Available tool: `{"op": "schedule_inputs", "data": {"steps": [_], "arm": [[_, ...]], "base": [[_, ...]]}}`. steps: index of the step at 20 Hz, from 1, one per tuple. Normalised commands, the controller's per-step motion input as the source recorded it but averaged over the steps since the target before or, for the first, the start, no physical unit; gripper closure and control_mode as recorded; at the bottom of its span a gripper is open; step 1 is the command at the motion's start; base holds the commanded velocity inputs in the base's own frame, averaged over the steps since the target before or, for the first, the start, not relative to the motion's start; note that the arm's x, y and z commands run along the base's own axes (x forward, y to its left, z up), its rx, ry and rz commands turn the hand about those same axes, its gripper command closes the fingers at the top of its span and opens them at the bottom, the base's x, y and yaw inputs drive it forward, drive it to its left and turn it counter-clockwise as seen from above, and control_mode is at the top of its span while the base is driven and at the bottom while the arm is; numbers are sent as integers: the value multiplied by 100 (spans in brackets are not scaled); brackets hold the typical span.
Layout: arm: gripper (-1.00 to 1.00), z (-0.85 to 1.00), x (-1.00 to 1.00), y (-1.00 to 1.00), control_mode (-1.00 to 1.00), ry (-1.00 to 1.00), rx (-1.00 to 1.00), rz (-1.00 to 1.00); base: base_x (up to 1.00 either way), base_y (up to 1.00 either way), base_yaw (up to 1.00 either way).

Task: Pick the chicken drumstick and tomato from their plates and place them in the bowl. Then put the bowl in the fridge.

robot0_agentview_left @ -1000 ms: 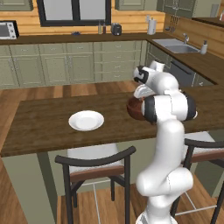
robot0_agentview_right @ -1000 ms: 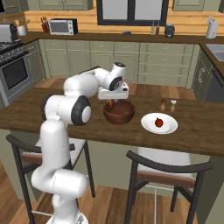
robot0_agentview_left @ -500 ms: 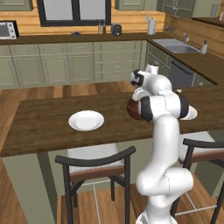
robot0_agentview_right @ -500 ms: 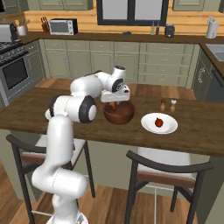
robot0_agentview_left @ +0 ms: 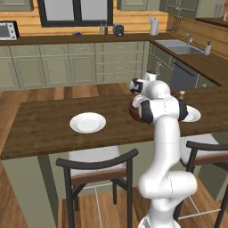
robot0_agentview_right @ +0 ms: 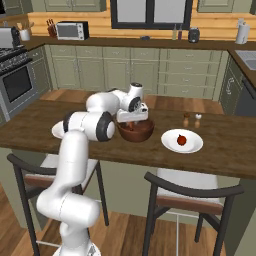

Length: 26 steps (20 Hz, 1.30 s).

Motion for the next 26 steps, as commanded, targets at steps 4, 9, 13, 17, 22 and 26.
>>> {"op": "schedule_inputs", "data": {"steps": [4,9,13,17,22,26], "arm": [[-100,-7,0,-17,-100,0,0,0],[-100,23,-5,-23,-100,0,0,0],[-100,65,-46,-21,-100,0,0,0],[-100,10,-100,-50,-100,-1,0,-1],[-100,0,-100,-87,-100,-10,-5,1],[-100,14,-60,-92,-100,-12,-12,0]], "base": [[0,0,0],[0,0,0],[0,0,0],[0,0,0],[0,0,0],[0,0,0]]}}
